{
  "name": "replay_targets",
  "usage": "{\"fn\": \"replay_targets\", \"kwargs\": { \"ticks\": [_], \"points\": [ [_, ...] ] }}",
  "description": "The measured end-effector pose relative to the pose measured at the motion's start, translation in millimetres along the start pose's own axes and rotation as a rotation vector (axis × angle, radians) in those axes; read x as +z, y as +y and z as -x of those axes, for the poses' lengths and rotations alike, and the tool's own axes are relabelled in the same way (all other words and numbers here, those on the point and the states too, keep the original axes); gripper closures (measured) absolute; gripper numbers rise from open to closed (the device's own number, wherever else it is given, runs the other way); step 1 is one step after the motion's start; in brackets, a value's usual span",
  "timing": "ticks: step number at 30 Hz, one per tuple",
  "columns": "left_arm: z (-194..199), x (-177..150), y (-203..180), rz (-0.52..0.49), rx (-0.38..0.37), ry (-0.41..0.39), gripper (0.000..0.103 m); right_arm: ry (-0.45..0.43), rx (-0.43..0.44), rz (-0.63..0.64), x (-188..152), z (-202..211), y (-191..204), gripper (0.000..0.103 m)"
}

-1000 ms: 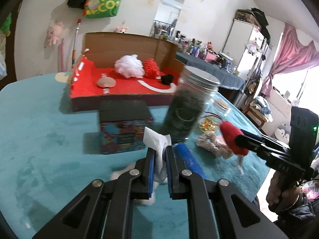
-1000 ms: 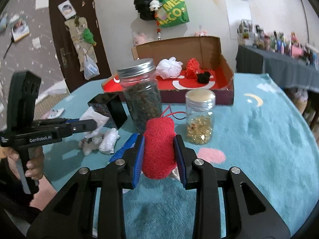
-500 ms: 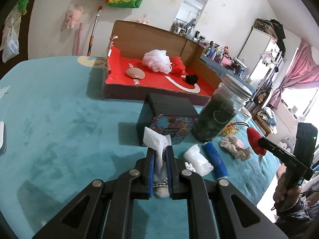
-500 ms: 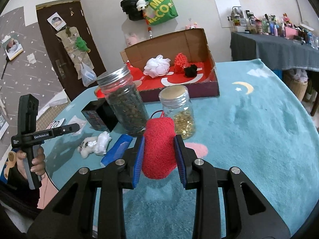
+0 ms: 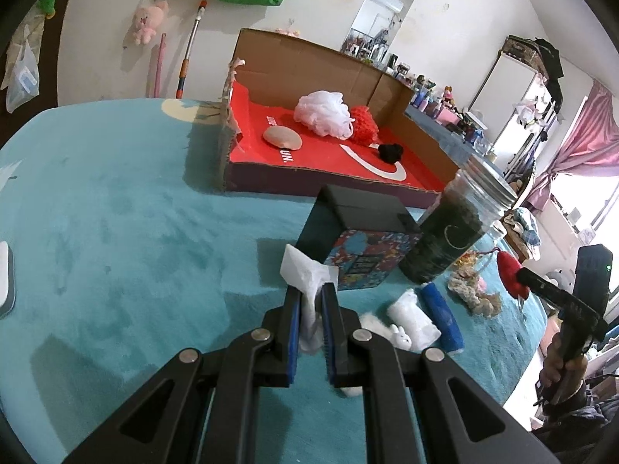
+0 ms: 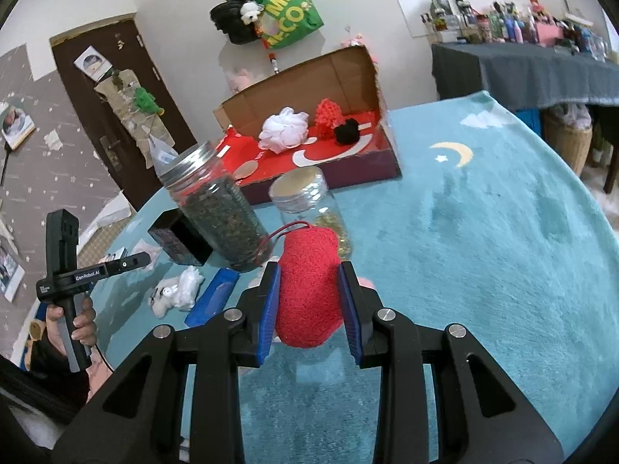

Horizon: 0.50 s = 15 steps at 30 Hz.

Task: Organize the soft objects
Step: 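Lift both held items and carry them over into the cardboard box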

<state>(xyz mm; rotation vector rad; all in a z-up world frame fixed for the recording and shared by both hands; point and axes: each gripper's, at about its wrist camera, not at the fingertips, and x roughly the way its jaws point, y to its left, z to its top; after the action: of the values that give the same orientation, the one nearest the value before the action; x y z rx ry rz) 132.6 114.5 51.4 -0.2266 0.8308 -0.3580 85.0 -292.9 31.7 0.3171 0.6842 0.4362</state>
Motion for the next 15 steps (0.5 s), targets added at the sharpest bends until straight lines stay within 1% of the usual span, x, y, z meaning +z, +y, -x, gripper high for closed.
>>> {"fn": "replay_targets", "kwargs": {
  "ticks": [5,8,11,15],
  "points": [
    [-3.9,8.4,6.1,-0.024,-0.026,0.043,0.092,0.023,0.027,-0.088,5.0,-0.8,-23.5,0.074],
    [-3.8,7.0,9.3,-0.043,-0.031,0.076,0.092,0.040,0.040,-0.140,6.9,-2.8,-36.8,0.074],
    [-2.0,3.5,14.6,-0.057,-0.011,0.093,0.092,0.050,0.049,-0.175,8.0,-4.2,-46.3,0.074],
    [-1.6,6.7,25.3,-0.045,0.017,0.097,0.092,0.060,0.038,-0.188,10.7,-7.4,-53.4,0.074]
  ]
}}
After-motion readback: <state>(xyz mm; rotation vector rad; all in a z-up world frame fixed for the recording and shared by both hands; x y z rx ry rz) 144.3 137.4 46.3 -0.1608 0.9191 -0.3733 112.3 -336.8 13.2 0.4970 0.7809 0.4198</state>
